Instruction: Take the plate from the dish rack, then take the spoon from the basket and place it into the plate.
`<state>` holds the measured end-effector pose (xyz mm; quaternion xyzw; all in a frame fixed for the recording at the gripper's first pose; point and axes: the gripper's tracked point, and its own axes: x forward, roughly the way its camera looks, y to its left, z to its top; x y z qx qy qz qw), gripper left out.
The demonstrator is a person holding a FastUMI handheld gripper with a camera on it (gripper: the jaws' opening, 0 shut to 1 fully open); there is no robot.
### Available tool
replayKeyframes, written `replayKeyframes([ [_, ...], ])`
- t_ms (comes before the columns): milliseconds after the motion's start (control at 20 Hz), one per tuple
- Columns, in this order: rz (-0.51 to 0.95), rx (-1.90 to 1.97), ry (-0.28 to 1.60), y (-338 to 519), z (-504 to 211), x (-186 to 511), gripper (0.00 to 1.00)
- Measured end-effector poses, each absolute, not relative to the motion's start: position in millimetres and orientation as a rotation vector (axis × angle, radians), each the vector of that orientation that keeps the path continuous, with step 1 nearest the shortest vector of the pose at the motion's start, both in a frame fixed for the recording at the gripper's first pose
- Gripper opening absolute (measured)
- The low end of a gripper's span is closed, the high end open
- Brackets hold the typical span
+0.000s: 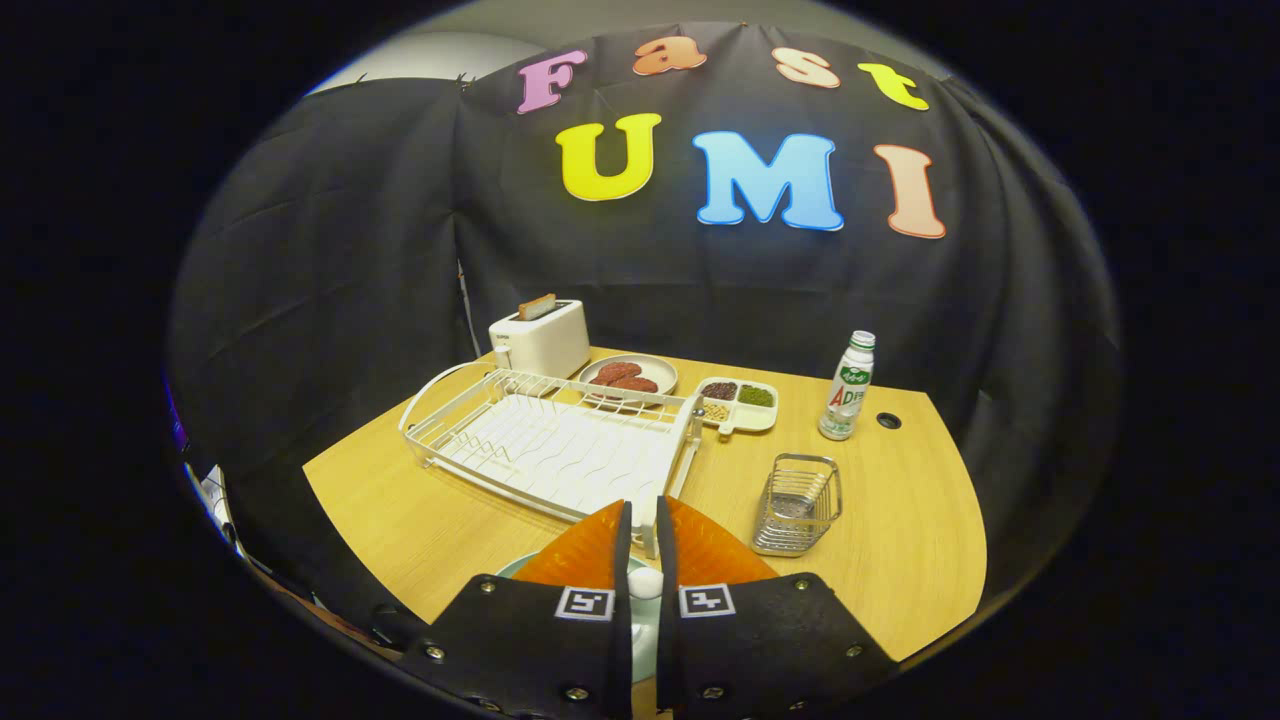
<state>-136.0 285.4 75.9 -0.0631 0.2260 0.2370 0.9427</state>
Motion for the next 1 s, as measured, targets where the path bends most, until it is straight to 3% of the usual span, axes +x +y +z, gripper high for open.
replayKeyframes([
  [400,0.613,-0.187,0.504,339,53,-139,0.09],
  [1000,0.634,-0.215,0.571,363,23,-141,0.11],
])
